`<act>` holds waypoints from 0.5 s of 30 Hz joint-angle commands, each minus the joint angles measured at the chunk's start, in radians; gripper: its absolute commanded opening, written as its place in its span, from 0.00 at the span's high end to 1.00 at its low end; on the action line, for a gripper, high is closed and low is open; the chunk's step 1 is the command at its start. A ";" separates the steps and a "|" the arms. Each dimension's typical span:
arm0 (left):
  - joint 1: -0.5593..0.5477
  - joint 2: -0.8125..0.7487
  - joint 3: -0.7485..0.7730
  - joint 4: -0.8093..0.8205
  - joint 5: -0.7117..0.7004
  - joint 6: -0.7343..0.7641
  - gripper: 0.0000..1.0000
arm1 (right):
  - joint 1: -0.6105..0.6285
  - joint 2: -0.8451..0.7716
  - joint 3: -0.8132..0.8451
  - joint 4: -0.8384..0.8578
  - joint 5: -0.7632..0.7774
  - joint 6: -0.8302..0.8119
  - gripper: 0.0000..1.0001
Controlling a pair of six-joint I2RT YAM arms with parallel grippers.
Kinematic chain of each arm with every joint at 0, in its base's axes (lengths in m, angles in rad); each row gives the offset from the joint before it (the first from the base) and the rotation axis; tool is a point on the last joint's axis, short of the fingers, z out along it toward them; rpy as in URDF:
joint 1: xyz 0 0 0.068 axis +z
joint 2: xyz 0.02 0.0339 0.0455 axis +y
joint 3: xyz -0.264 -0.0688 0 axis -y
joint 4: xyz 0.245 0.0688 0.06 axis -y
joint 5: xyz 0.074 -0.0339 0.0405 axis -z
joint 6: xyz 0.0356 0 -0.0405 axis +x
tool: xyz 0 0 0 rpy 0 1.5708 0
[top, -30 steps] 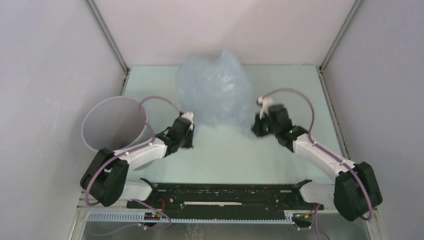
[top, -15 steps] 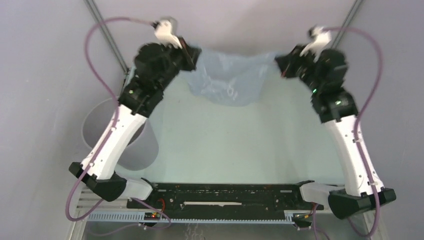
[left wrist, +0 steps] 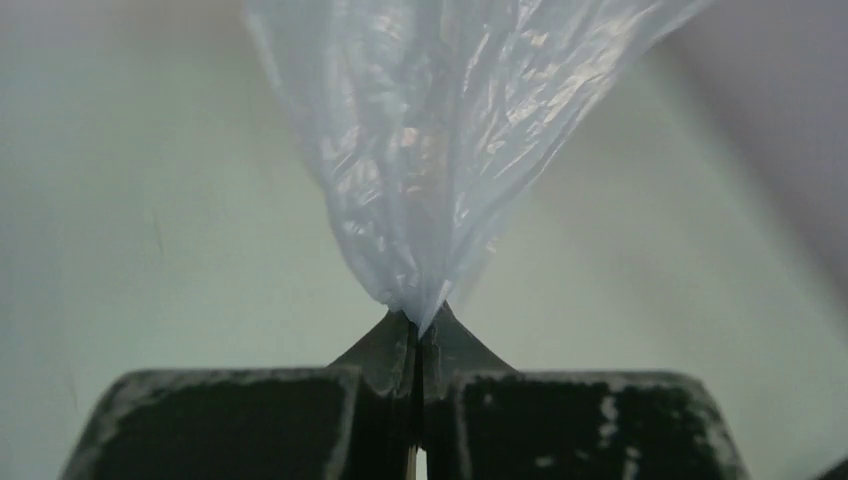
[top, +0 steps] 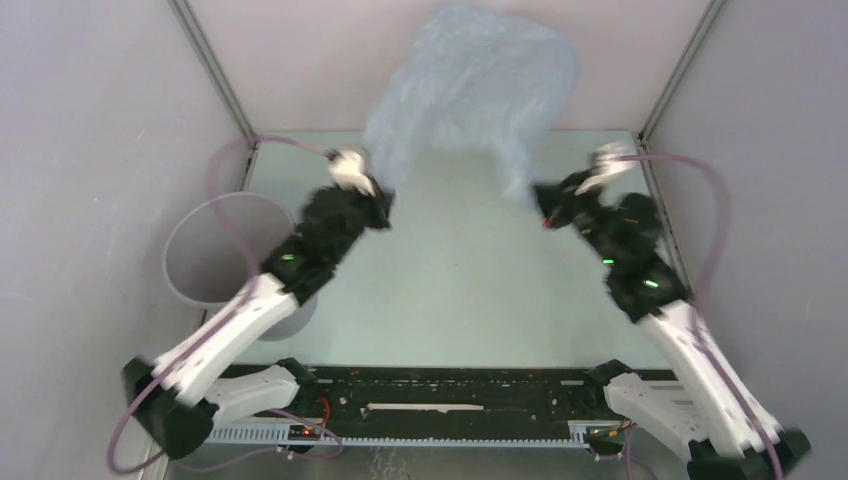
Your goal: Put the trash bags into the trash bin
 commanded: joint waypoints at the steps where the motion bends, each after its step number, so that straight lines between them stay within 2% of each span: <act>1: 0.014 0.112 -0.407 -0.038 0.129 -0.198 1.00 | 0.060 0.145 -0.373 -0.147 -0.018 -0.010 1.00; 4: -0.006 0.046 -0.462 -0.028 0.139 -0.207 1.00 | 0.084 0.071 -0.405 -0.178 0.005 -0.043 1.00; 7: 0.015 0.027 -0.347 -0.074 0.102 -0.149 1.00 | 0.061 0.027 -0.334 -0.162 0.049 -0.084 1.00; 11: 0.079 0.135 0.060 -0.219 0.140 -0.067 1.00 | -0.035 0.147 0.007 -0.248 0.002 -0.089 1.00; 14: 0.103 0.232 0.437 -0.307 0.183 -0.029 1.00 | -0.066 0.255 0.330 -0.333 -0.010 -0.084 1.00; 15: 0.104 0.264 0.610 -0.330 0.190 -0.019 1.00 | -0.067 0.278 0.435 -0.355 0.004 -0.080 1.00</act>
